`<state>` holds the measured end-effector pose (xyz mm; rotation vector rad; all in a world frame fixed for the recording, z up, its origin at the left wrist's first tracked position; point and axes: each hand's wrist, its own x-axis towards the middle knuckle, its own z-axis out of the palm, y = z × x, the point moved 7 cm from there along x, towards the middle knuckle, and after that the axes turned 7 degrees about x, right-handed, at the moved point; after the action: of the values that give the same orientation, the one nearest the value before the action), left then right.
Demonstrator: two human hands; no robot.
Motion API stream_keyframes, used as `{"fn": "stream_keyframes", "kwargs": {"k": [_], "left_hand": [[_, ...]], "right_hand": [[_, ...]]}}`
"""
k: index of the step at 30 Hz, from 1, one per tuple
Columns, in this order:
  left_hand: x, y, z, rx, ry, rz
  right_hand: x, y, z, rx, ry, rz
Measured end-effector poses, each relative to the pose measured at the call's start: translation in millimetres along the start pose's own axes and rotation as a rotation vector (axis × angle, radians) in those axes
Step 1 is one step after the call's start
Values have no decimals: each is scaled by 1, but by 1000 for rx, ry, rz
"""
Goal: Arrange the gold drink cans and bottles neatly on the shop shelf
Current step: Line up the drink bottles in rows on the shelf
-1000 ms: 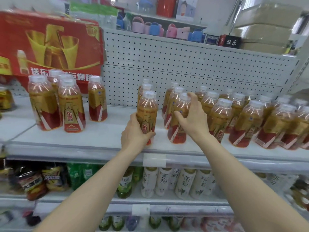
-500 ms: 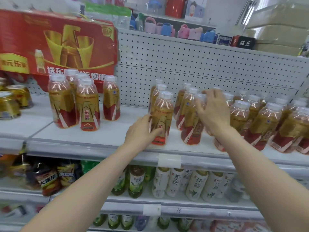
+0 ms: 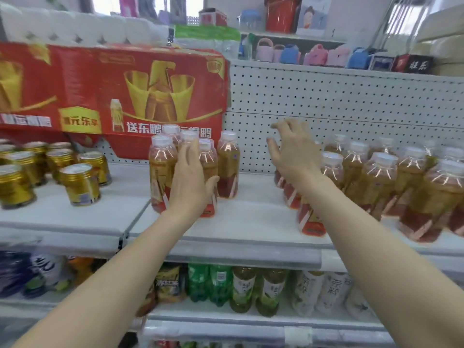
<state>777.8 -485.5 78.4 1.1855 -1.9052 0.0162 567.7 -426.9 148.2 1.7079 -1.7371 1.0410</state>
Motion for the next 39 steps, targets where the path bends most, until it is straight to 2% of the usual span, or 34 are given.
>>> {"fn": "stream_keyframes", "kwargs": {"k": [2,6,10,13,16,18,23,26,33,39], "left_hand": [[-3,-14,10,-82,-76,-43],[-5,-31,26,-138,-155,-98],[-4,-43,36,-176,-203,-147],[-2,-46,37,-205,-200,-148],[-1,-46,38,-218,-203,-146],[-1,-46,40,-226,-199,-145],[-1,-45,45,-240,-198,-159],[0,-45,44,-238,-196,-159],[0,-44,44,-220,-201,-156],[-1,-44,43,-226,-202,-153]], "right_hand": [[-5,-12,30,66,-71,41],[-20,-9,92,291,-281,285],[-22,2,136,494,-379,476],[-21,-1,163,695,-441,508],[-18,4,179,791,-430,524],[-15,11,183,782,-391,535],[-8,43,174,515,-192,604],[-6,64,167,437,-120,663],[-7,71,173,474,-197,672],[-5,62,175,439,-133,660]]}}
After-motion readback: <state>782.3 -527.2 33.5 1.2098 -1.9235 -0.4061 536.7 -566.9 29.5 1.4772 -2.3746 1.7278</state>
